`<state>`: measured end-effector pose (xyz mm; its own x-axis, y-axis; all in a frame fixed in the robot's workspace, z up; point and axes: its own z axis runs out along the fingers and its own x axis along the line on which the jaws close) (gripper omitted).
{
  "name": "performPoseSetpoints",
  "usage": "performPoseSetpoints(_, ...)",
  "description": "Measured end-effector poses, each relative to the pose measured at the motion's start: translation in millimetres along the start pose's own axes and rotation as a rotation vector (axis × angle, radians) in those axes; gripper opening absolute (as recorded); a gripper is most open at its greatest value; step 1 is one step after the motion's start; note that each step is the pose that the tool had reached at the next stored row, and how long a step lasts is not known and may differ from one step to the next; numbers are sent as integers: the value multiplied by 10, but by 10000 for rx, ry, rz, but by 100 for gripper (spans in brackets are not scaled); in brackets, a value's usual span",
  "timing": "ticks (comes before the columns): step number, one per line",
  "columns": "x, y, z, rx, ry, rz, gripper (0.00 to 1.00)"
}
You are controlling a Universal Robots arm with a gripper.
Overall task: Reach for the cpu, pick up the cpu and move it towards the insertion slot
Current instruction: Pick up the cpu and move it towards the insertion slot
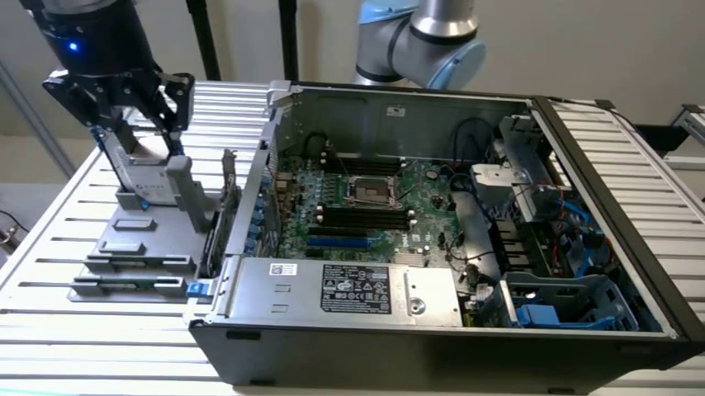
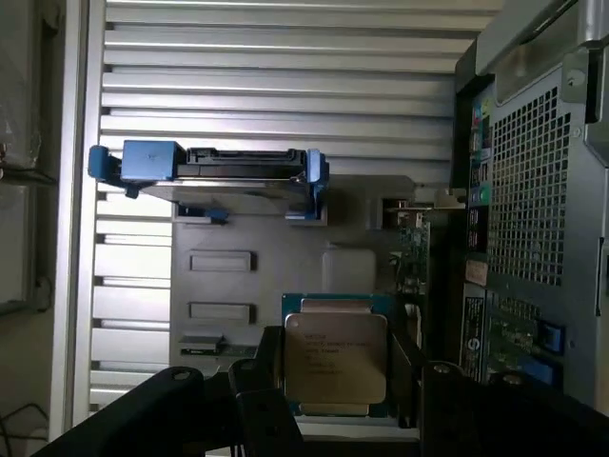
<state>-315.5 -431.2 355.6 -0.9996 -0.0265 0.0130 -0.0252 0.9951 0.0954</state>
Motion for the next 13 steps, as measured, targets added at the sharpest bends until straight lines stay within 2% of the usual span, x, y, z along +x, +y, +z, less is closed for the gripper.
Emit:
performPoseSetpoints(6,-273,-3,-77,-111,43,2,55)
performPoseSetpoints(13,-589,-9,-155,-213,101,8,55)
